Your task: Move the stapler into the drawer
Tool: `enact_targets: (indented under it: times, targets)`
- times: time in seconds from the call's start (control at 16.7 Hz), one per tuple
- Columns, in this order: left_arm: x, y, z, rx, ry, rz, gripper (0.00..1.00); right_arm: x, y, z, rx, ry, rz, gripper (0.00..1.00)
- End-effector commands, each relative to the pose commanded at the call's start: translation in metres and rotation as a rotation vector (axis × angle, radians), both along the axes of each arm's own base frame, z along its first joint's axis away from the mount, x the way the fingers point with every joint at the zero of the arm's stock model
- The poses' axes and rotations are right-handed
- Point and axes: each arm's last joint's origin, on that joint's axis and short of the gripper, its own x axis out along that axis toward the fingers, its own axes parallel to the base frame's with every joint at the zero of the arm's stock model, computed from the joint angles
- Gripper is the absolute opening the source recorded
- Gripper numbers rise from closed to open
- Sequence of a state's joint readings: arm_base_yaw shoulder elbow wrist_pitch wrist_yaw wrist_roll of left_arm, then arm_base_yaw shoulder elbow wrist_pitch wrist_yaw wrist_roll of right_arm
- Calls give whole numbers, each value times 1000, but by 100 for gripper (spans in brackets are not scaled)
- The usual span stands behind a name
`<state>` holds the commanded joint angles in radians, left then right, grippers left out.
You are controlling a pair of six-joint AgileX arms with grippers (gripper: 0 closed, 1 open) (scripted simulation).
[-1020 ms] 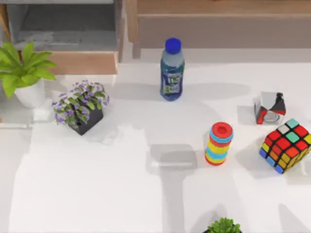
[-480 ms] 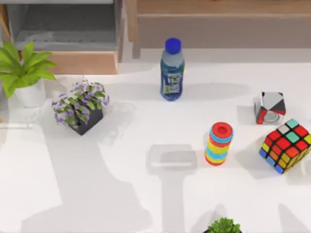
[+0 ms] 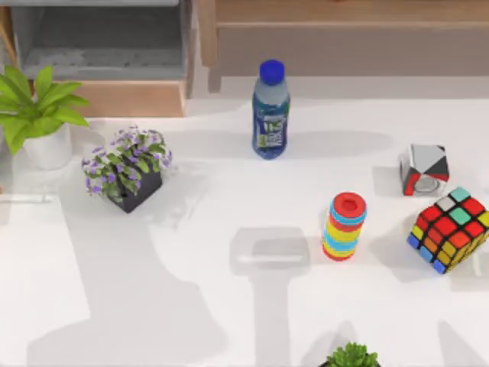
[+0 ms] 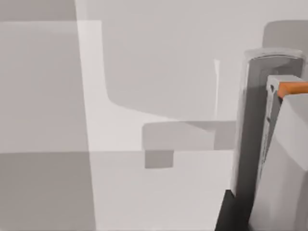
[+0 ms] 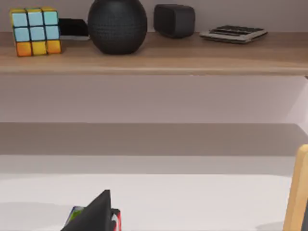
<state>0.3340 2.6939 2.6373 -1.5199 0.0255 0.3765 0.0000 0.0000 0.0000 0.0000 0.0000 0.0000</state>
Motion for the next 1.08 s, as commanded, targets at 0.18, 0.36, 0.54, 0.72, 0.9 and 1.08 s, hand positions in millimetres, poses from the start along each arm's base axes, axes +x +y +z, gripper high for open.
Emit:
enact_targets:
  times: [0.18,0.36,0.54,0.72,0.9,1.08]
  targets:
    - [0,1,-3,2,-5,2,0,0,0,0,0,0,0,100]
    - [-1,2,-8,-1,-1,5,0,0,0,0,0,0,0,100]
    - [-1,2,-8,-1,-1,5,0,0,0,0,0,0,0,100]
    - [-1,2,-8,-1,-1,5,15,0,0,0,0,0,0,100]
    - [-1,2,-8,-1,-1,5,38,0,0,0,0,0,0,100]
    - [-1,2,-8,-1,-1,5,60,0,0,0,0,0,0,100]
